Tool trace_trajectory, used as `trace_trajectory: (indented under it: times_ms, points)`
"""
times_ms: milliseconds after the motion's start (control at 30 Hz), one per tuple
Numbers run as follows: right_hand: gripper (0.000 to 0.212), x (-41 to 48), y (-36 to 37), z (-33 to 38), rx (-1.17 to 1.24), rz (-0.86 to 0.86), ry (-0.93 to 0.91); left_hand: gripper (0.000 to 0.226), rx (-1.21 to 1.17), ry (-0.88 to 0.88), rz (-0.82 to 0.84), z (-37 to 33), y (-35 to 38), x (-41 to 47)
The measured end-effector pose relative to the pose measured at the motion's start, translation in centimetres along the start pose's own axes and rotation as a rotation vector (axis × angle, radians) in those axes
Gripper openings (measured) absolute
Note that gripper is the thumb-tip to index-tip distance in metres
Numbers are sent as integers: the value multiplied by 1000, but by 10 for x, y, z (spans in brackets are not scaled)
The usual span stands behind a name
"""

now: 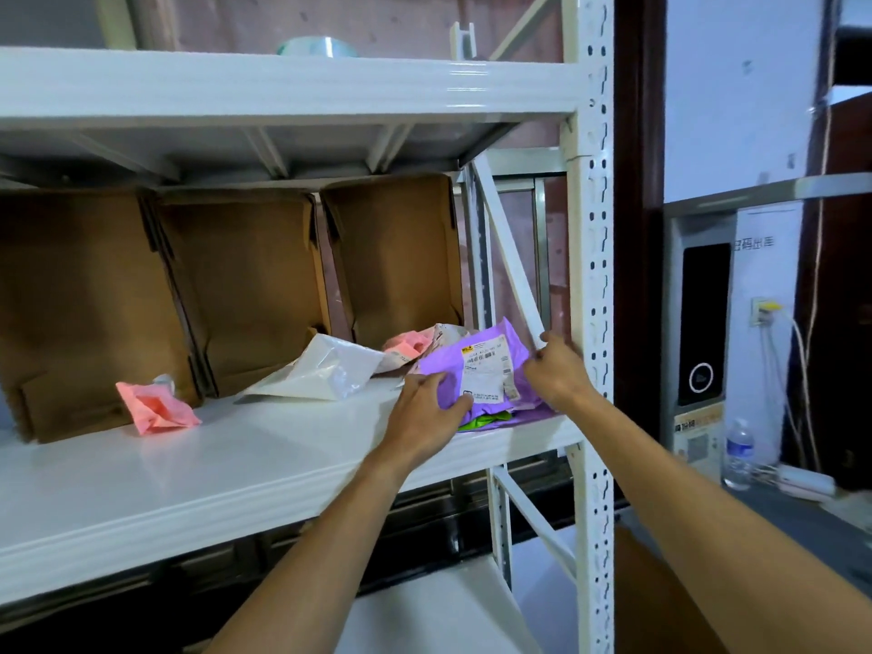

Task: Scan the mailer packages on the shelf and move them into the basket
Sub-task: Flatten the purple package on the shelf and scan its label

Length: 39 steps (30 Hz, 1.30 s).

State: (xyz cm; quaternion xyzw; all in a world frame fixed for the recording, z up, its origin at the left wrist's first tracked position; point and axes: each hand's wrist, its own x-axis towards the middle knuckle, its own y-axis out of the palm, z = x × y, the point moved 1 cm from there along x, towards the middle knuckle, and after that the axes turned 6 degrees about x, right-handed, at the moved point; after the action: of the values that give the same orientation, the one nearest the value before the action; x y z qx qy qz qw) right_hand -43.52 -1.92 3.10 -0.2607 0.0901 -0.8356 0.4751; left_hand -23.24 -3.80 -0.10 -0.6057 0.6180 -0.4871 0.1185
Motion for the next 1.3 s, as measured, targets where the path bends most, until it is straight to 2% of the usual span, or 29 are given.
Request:
trace_trajectory:
  times_ms: [100,200,300,400,600,700,900,1133,1300]
  points:
    - [61,-14,12,7,-291,-100,-351,60,113,27,4,1,2,0]
    - [63,-14,31,13,-447,23,-527,67,256,109,66,1,4,0]
    - [51,-3,52,10,-567,218,-466,65,315,146,148,3,6,-1]
    - [59,10,68,-2,-606,394,-331,63,311,124,183,4,6,-1]
    - [70,19,74,-15,-647,436,-299,64,308,102,230,0,7,-2]
    - [66,18,75,-16,-662,461,-279,65,293,83,288,0,6,0]
    - [62,13,73,-14,-639,447,-261,66,281,87,302,0,1,-3]
    - [54,-9,65,0,-734,213,-502,70,239,58,282,5,-5,-12]
    - [77,-24,73,14,-806,72,-549,74,204,18,292,15,-15,-18]
